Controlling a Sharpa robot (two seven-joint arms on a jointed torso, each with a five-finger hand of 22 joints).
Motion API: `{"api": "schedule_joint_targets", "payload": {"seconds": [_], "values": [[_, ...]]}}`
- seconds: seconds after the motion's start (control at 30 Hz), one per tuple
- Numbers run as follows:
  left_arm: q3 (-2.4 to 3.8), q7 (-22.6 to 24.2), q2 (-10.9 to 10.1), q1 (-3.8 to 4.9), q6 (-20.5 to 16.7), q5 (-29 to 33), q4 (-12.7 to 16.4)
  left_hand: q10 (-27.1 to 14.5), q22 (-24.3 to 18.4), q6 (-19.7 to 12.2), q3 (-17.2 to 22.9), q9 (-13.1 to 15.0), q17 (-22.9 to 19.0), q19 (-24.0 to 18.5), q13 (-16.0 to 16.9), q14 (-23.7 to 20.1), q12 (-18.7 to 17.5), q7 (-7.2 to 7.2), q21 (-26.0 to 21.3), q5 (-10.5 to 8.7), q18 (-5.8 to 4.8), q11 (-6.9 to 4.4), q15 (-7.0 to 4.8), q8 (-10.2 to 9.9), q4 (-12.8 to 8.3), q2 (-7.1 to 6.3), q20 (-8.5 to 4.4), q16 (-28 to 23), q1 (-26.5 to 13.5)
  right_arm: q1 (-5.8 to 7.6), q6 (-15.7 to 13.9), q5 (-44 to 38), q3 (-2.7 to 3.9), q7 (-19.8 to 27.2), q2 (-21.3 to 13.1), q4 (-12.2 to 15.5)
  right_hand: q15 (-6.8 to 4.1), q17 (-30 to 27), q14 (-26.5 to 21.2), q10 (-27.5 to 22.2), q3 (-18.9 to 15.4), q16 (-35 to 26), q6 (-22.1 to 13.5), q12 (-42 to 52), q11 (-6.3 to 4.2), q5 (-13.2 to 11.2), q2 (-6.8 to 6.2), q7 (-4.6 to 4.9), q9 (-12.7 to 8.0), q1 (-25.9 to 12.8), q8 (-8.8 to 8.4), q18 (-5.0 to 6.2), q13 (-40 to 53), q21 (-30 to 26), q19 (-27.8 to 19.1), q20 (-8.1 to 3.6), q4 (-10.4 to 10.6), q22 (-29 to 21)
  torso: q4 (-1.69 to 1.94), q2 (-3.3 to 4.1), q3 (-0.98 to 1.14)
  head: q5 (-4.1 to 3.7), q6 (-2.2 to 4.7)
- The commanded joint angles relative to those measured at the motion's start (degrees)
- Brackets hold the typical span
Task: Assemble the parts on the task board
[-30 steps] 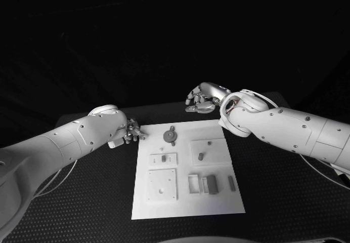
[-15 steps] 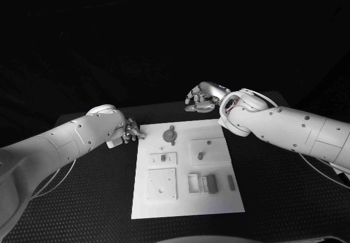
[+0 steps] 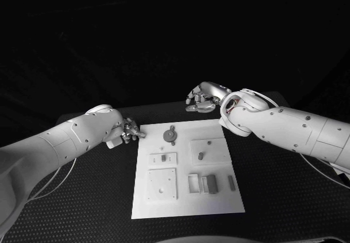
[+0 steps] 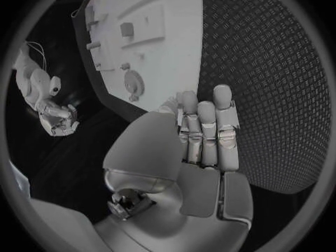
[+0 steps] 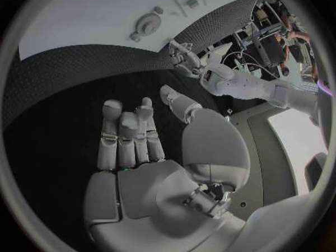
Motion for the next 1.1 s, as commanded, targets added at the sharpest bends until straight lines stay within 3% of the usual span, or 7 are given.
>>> {"api": "schedule_joint_targets", "payload": {"seconds": [0.03, 0.43, 0.7, 0.83, 0.9, 0.97, 1.1], "values": [[0.08, 0.6, -0.6, 0.05, -1.2, 5.5, 0.9, 0.5, 1.4, 1.5, 2.4, 2.2, 0.0, 0.2, 0.0, 1.0, 0.3, 0.72, 0.3, 0.25, 1.08, 0.03, -1.04, 0.8, -2.2, 1.14, -0.47, 0.4, 1.6, 0.01, 0.4, -0.2, 0.04, 0.2, -0.1, 0.0, -0.02, -0.1, -0.1, 0.0, -0.1, -0.2, 0.0, 0.2, 0.28, 0.1, 0.35, 0.42, -0.1, -0.1, -0.11, 0.83, -0.1, -0.1, 0.4, -0.15, 0.2, 0.8, 0.04, -0.05, 0.01, 0.0, -0.02], [0.04, -0.6, -4.7, 0.99, -2.0, 17.7, 7.6, 1.2, 1.4, 2.3, 2.4, 2.6, 0.2, 0.1, 0.1, 1.4, 0.5, 0.43, 1.0, 1.63, 1.0, -0.27, -1.29, 0.8, -3.0, 1.36, -0.68, 0.9, 1.6, 0.01, 0.4, -0.2, 0.04, 0.1, -0.5, -0.1, -0.02, -0.1, 0.0, 0.0, -0.1, -0.2, 0.1, 0.2, 0.28, 0.1, 0.35, 0.41, -0.1, -0.2, -0.09, 0.83, -0.1, -0.1, 0.4, -0.15, 0.3, 0.8, 0.04, -0.07, -0.01, 0.21, 0.05], [-0.03, -1.6, -9.7, 1.76, -7.9, 20.8, 17.4, 2.1, 1.4, 3.6, 2.0, 3.3, 0.8, -0.3, 0.9, 1.8, 1.4, -0.09, 2.4, 8.25, 0.83, -0.78, -1.82, 0.7, -5.1, 1.44, -1.09, 2.4, -0.5, 0.01, 0.5, -0.2, 0.03, 0.1, -0.6, -0.2, -0.02, -0.1, 0.0, 0.0, -0.1, -0.2, 0.1, 0.2, 0.27, 0.1, 0.35, 0.41, -0.1, -0.1, -0.09, 0.83, -0.1, -0.1, 0.4, -0.15, 0.3, 0.8, 0.15, -0.11, -0.03, 0.41, -0.05], [-0.08, -2.7, -11.8, 1.93, -10.4, 21.1, 22.2, 2.3, 1.4, 4.3, 2.8, 3.7, 1.1, -0.6, 1.6, 2.0, 2.2, -0.39, 3.5, 10.81, 0.7, -1.17, -2.19, 0.5, -8.3, 1.65, -1.43, 3.3, -3.3, 0.01, 0.6, -0.1, 0.03, 0.1, -0.6, -0.4, -0.02, -0.1, 0.0, 0.0, -0.1, -0.2, 0.1, 0.2, 0.27, 0.1, 0.35, 0.4, -0.1, -0.1, -0.09, 0.83, -0.1, -0.1, 0.4, -0.16, 0.3, 0.8, 0.12, -0.13, -0.01, 0.58, -0.05], [-0.13, -3.4, -12.6, 1.94, -11.5, 21.1, 24.4, 2.7, 1.3, 5.1, 5.1, 4.2, 1.2, -0.8, 2.1, 2.2, 2.7, -0.86, 4.3, 12.29, 0.51, -1.13, -2.46, 0.4, -12.8, 1.88, -1.69, 3.8, -7.7, 0.01, 0.6, -0.1, 0.03, 0.1, -0.6, -0.4, -0.02, -0.1, 0.0, 0.0, -0.1, -0.2, 0.1, 0.2, 0.27, 0.1, 0.35, 0.4, -0.1, -0.1, -0.08, 0.83, -0.1, -0.1, 0.4, -0.16, 0.3, 0.8, 0.14, -0.13, -0.03, 0.64, -0.05], [-0.25, -4.0, -13.4, 1.94, -12.7, 20.4, 26.4, 2.7, 1.2, 5.5, 15.0, 4.8, 1.0, -0.2, 2.4, 3.0, 2.4, -0.28, 5.5, 13.09, 0.15, -1.54, -2.52, -0.7, -26.6, 2.77, -1.97, 4.5, -23.2, 0.01, 0.6, -0.1, 0.03, 0.1, -0.6, -0.4, -0.02, -0.1, 0.0, 0.0, -0.1, -0.2, 0.1, 0.2, 0.27, 0.1, 0.35, 0.4, -0.1, -0.1, -0.08, 0.83, -0.1, -0.1, 0.4, -0.16, 0.3, 0.8, 0.08, -0.08, 0.01, 0.75, -0.09], [-0.48, -4.9, -14.2, 1.92, -14.3, 18.3, 28.8, 3.5, 1.0, 6.2, 23.1, 5.4, 0.5, 0.8, 2.6, 3.3, 2.5, -0.61, 5.9, 12.77, 0.1, -1.36, -2.67, -0.8, -33.2, 3.81, -2.05, 4.3, -33.1, 0.01, 0.6, -0.1, 0.02, 0.1, -0.6, -0.4, -0.02, -0.1, 0.0, 0.0, -0.1, -0.2, 0.1, 0.2, 0.27, 0.1, 0.36, 0.4, -0.1, -0.1, -0.08, 0.83, -0.1, -0.1, 0.4, -0.16, 0.3, 0.8, -0.01, -0.04, 0.02, 0.91, -0.05]]}}
